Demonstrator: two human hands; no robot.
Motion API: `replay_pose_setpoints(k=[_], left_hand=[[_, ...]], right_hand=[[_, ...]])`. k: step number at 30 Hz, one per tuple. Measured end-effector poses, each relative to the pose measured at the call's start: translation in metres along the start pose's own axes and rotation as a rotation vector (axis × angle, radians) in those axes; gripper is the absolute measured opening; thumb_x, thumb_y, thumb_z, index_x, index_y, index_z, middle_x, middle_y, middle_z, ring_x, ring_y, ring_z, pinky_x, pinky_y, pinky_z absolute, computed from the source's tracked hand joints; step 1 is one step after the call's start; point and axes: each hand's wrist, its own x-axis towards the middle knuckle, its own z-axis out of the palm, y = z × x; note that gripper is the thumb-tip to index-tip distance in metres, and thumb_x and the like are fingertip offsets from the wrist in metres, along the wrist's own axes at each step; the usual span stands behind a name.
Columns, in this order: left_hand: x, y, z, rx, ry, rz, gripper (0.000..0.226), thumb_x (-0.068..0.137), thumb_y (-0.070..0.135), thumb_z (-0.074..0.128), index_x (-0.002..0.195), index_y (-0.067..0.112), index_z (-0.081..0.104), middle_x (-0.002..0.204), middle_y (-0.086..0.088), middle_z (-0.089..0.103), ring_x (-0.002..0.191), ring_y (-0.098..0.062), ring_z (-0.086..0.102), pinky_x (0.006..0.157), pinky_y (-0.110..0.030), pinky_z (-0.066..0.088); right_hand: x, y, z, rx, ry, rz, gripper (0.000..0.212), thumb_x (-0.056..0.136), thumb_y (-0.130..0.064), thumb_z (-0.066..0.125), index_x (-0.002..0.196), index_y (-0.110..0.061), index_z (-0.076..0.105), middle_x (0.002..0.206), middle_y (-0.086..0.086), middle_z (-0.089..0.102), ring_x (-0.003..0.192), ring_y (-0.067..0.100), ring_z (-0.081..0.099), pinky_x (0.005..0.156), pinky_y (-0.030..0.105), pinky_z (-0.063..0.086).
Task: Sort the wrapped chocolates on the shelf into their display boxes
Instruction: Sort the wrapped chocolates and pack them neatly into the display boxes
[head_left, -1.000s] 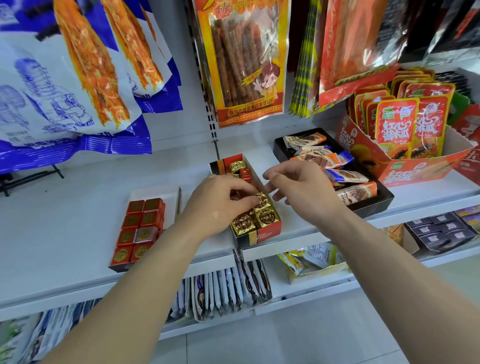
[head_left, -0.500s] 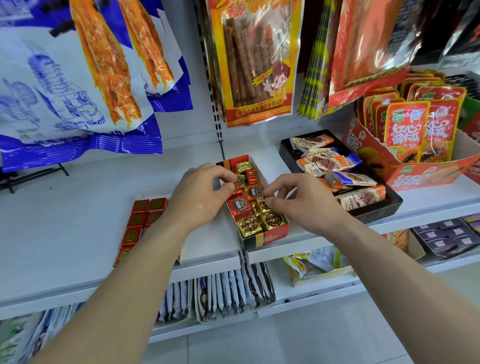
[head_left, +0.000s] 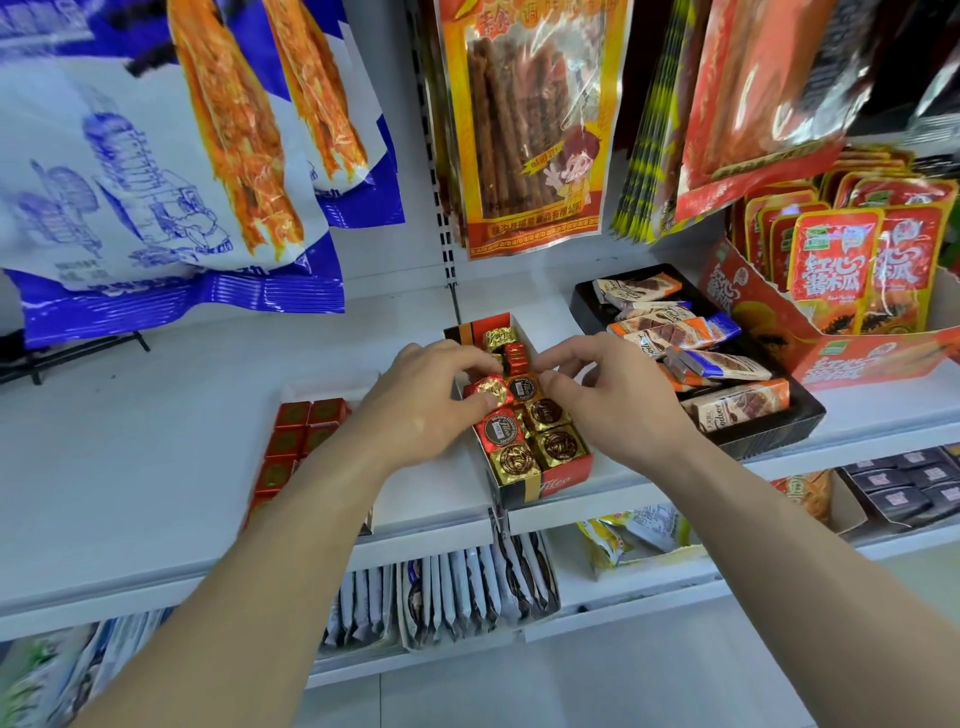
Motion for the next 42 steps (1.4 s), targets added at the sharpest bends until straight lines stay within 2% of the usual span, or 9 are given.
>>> replay_pose_setpoints(k=[3, 7, 12, 17, 20, 23, 27, 36, 42], left_hand=[[-0.002, 0.002, -0.004, -0.237, 0.130, 0.014, 0.018, 0.090, 0.021, 0.069, 0.107, 0.027, 0.067, 0.105, 0.013, 0.067, 0.073, 0.012, 0.053, 0.061, -0.005, 0.039], [-0.002, 0.004, -0.013, -0.471, 0.302, -0.023, 0.015, 0.088, 0.019, 0.071, 0.101, 0.027, 0.070, 0.096, 0.016, 0.070, 0.077, 0.012, 0.057, 0.062, -0.002, 0.040], [-0.001, 0.012, -0.010, -0.510, 0.296, 0.000, 0.015, 0.091, 0.024, 0.068, 0.106, 0.026, 0.071, 0.101, 0.016, 0.070, 0.091, 0.002, 0.063, 0.076, -0.015, 0.051], [0.004, -0.004, 0.003, 0.029, 0.199, -0.097, 0.017, 0.097, 0.036, 0.057, 0.112, 0.039, 0.065, 0.117, 0.015, 0.065, 0.111, -0.011, 0.055, 0.088, -0.037, 0.051], [0.007, 0.000, 0.007, 0.139, 0.151, -0.105, 0.019, 0.096, 0.037, 0.055, 0.113, 0.038, 0.063, 0.117, 0.015, 0.062, 0.109, -0.014, 0.054, 0.080, -0.035, 0.051], [0.009, 0.001, 0.004, 0.146, 0.176, -0.141, 0.011, 0.092, 0.042, 0.059, 0.101, 0.036, 0.062, 0.100, 0.013, 0.065, 0.092, -0.012, 0.058, 0.067, -0.030, 0.047], [0.008, 0.001, 0.002, 0.218, 0.091, -0.157, 0.020, 0.091, 0.050, 0.059, 0.106, 0.037, 0.058, 0.098, 0.017, 0.065, 0.091, -0.013, 0.060, 0.065, -0.029, 0.045], [0.009, 0.005, -0.002, -0.123, -0.053, -0.146, 0.035, 0.084, 0.034, 0.075, 0.116, 0.026, 0.065, 0.103, 0.008, 0.062, 0.096, -0.009, 0.059, 0.075, -0.024, 0.049], [0.003, 0.002, -0.017, -0.442, 0.213, -0.112, 0.021, 0.093, 0.025, 0.065, 0.114, 0.030, 0.064, 0.110, 0.011, 0.063, 0.096, -0.007, 0.059, 0.071, -0.021, 0.045]], right_hand=[[0.001, -0.003, -0.001, 0.010, 0.029, -0.018, 0.012, 0.094, -0.032, 0.062, 0.102, -0.036, 0.070, 0.099, -0.013, 0.062, 0.077, 0.001, 0.056, 0.061, 0.017, 0.037], [0.000, -0.016, -0.001, 0.137, -0.028, -0.039, 0.028, 0.094, -0.040, 0.060, 0.119, -0.033, 0.069, 0.103, -0.019, 0.068, 0.096, 0.005, 0.061, 0.077, 0.027, 0.051], [0.000, -0.023, 0.003, 0.233, -0.023, -0.045, 0.022, 0.092, -0.031, 0.067, 0.113, -0.028, 0.070, 0.086, -0.008, 0.074, 0.082, 0.005, 0.068, 0.072, 0.024, 0.053], [-0.001, -0.015, -0.006, 0.361, 0.093, 0.086, 0.007, 0.092, -0.027, 0.066, 0.097, -0.032, 0.067, 0.082, -0.004, 0.073, 0.081, 0.007, 0.069, 0.070, 0.024, 0.050], [-0.002, -0.014, -0.007, 0.370, 0.088, 0.094, 0.007, 0.092, -0.028, 0.067, 0.097, -0.032, 0.068, 0.081, -0.005, 0.073, 0.082, 0.007, 0.068, 0.070, 0.025, 0.050], [-0.002, -0.013, -0.008, 0.371, 0.082, 0.097, 0.007, 0.092, -0.027, 0.067, 0.096, -0.032, 0.068, 0.077, -0.007, 0.071, 0.077, 0.004, 0.066, 0.069, 0.026, 0.050], [-0.003, -0.008, -0.009, 0.359, 0.074, 0.109, 0.006, 0.092, -0.028, 0.066, 0.094, -0.033, 0.068, 0.076, -0.006, 0.070, 0.078, 0.010, 0.066, 0.074, 0.035, 0.053], [-0.006, -0.007, -0.011, 0.358, 0.035, 0.110, 0.011, 0.094, -0.024, 0.065, 0.105, -0.027, 0.066, 0.080, -0.004, 0.071, 0.071, 0.001, 0.065, 0.065, 0.021, 0.048], [-0.007, -0.009, -0.015, 0.441, -0.063, 0.046, 0.019, 0.095, -0.011, 0.063, 0.112, -0.018, 0.063, 0.089, 0.002, 0.075, 0.082, 0.007, 0.070, 0.067, 0.014, 0.050]])
